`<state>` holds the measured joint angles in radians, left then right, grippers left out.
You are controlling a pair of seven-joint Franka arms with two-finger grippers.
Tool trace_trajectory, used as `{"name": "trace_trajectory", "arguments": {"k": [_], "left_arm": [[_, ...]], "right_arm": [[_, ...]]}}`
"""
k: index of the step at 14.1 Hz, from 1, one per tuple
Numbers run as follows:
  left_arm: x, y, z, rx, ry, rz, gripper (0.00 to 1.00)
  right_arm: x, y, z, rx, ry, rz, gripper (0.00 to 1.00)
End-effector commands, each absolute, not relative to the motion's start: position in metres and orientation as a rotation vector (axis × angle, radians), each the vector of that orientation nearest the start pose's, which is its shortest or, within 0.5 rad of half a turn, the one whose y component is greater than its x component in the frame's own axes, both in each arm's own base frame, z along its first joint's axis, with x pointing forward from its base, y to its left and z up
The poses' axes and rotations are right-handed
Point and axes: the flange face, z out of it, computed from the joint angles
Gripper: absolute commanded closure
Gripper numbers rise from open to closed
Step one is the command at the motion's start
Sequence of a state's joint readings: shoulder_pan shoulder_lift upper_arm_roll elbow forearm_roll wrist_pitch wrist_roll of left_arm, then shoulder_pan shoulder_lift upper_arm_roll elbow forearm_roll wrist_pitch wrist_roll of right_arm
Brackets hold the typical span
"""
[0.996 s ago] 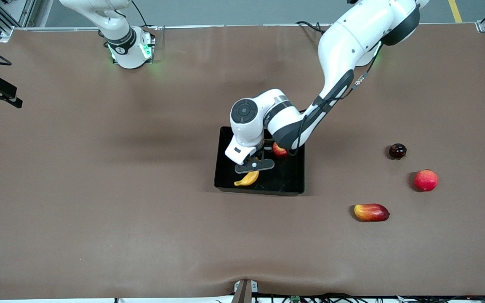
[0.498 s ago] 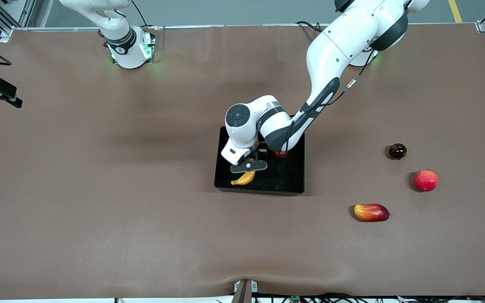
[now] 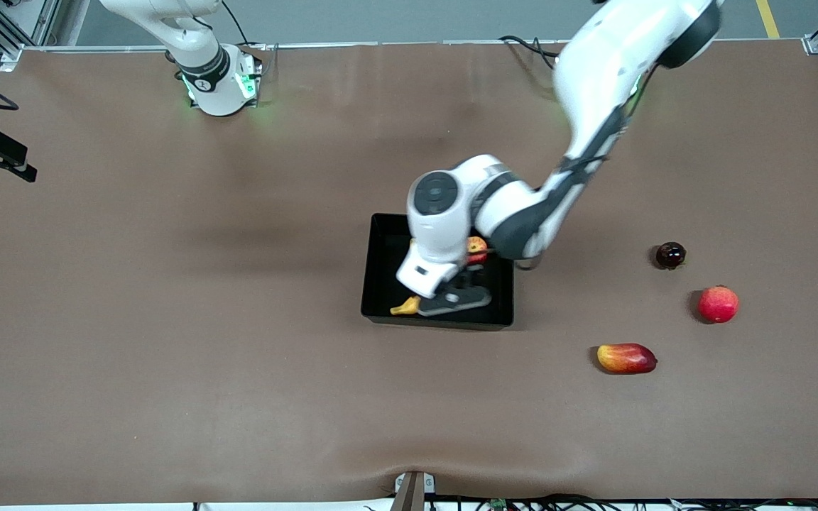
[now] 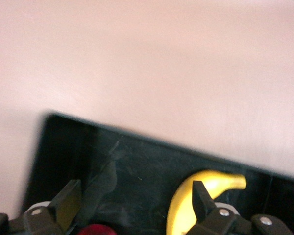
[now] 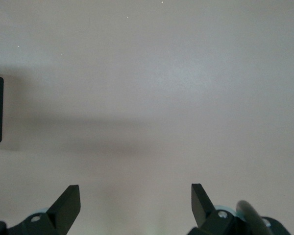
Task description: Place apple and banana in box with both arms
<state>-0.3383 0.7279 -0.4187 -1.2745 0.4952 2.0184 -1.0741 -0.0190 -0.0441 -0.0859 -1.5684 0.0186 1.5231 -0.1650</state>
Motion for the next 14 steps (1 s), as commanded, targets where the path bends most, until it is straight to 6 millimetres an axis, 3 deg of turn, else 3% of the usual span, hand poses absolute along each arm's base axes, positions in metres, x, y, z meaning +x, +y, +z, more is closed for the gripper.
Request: {"name": "trace_trajectory", "arguments": {"k": [1,4,7,9,12,14], "left_arm": [[0.625,-0.350,0.441,-3.029,-0.469,-0.266,0.00],[0.634,-0.252,0.510,-2.982,-0.364,-0.183,0.00],[0.631,-0.167,0.561,-2.951,-0.219,-0.127,0.00],[0.624,-0.123,0.584,-3.006,-0.210,-0.081,0.00],[0.606,-0.092,0.604,-2.999,-0.112,-0.026,0.00],[0.594,-0.087,0.624,-3.000,-0.036,-0.042,0.00]], "right_arm": [[0.533,-0.057,0.651,-3.122,-0.085,-0.006,0.00],[0.533,-0.058,0.651,-3.122,-0.081,-0.006,0.00],[0.533,-0.058,0.651,-3.122,-0.081,-0.008,0.00],[0.533,-0.058,0.652,-3.122,-0.081,-0.011,0.00],[0.533,-0.059,0.652,-3.123,-0.081,-0.016,0.00],[0.533,-0.059,0.652,-3.123,-0.078,-0.016,0.00]]}}
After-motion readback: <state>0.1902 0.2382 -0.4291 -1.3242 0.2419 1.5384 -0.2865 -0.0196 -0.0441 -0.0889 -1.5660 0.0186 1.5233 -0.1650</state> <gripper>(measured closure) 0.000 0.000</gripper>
